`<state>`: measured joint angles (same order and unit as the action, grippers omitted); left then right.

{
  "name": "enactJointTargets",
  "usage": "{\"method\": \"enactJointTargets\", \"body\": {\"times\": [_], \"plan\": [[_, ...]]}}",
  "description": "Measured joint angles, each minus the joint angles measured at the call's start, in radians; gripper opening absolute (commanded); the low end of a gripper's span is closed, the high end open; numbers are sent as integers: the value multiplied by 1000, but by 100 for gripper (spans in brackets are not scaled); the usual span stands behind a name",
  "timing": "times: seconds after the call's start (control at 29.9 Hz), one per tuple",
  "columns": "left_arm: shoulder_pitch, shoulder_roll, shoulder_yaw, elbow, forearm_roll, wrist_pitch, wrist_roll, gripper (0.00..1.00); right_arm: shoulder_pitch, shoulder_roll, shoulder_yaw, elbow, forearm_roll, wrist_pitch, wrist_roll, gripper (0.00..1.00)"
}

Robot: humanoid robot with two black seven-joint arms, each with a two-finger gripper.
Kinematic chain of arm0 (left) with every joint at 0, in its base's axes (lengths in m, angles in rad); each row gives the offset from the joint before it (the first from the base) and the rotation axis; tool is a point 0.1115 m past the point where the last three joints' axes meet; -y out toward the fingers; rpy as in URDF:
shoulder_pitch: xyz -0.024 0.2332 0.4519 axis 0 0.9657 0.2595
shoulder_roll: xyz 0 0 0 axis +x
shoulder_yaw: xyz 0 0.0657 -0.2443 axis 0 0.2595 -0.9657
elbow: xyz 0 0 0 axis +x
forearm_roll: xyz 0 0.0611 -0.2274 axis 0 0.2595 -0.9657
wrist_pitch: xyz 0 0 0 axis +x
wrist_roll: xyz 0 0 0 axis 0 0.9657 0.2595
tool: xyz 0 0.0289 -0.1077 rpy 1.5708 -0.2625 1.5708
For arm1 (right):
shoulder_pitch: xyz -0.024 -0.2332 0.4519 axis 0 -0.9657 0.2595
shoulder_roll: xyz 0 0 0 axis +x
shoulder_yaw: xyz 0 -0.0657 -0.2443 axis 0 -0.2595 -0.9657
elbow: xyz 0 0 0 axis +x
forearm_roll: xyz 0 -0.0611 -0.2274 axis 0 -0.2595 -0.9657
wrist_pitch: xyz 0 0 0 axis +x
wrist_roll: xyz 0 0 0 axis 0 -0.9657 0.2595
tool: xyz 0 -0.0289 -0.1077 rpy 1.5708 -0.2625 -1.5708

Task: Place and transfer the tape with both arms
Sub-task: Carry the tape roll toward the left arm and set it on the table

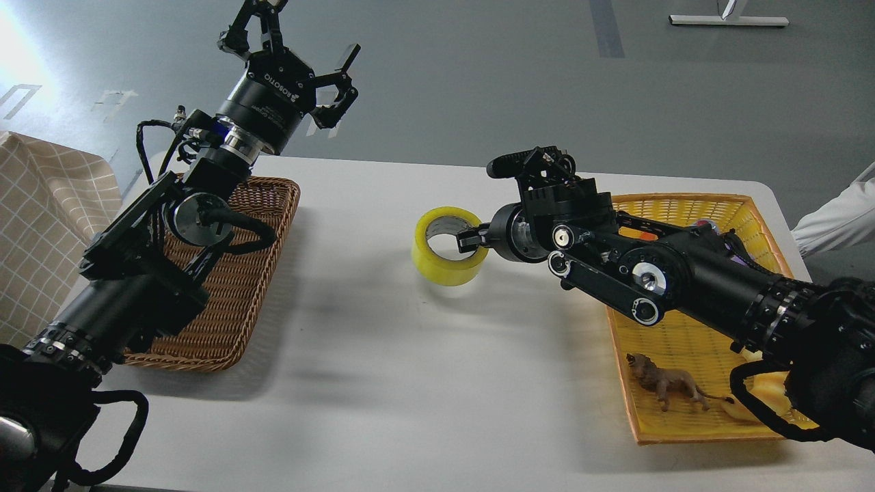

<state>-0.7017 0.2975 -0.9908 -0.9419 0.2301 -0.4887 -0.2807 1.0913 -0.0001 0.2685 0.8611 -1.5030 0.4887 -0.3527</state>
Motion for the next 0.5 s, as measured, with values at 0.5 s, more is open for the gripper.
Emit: {"method": "enactJointTargets", "body": {"times": [0.5], "plan": [[3, -1, 0, 0, 0, 0, -2, 98, -15, 0, -39, -6, 1, 0, 5, 1]]}}
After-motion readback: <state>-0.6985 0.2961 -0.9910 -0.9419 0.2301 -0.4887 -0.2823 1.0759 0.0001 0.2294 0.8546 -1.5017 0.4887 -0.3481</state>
